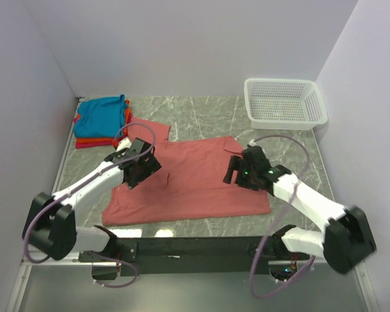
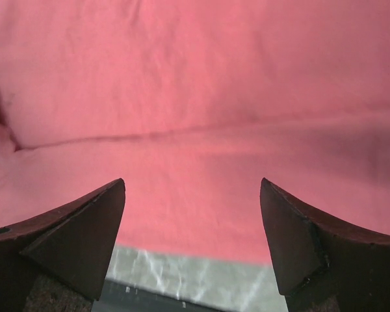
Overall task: Fold and stack the t-shirts
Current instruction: Fold the tshirt
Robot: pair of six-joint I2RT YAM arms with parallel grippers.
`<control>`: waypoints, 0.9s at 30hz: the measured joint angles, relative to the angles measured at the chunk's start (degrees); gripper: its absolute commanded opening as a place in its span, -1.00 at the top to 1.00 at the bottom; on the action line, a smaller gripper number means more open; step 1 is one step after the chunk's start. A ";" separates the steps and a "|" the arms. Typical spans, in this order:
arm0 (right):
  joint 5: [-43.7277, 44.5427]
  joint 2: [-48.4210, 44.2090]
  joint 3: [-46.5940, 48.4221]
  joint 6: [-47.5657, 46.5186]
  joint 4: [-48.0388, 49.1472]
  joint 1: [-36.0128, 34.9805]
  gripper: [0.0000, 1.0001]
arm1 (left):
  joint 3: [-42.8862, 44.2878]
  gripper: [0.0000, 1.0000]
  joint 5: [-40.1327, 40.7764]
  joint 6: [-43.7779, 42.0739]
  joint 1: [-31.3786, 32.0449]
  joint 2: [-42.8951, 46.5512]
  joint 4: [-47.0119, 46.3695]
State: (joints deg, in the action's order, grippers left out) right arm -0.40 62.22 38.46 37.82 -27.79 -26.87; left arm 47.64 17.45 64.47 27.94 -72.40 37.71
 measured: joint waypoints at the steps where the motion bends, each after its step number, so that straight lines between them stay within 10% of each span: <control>1: 0.50 3.28 1.03 -0.02 1.36 -1.01 -0.81 | 1.33 -0.99 0.07 -0.66 0.02 -2.05 -0.83; 8: 0.90 15.78 1.73 1.64 6.80 -3.26 -0.81 | 3.02 -0.99 -0.61 -4.04 0.02 -7.82 -4.68; 27: 1.62 7.34 -7.02 4.79 7.10 9.38 -0.84 | 21.53 -0.99 5.97 -8.68 -1.97 -14.19 -4.11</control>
State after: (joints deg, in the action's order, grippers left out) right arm 1.21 69.56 31.44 42.61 -20.69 -17.50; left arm 69.17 23.42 55.79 25.98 -86.59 33.61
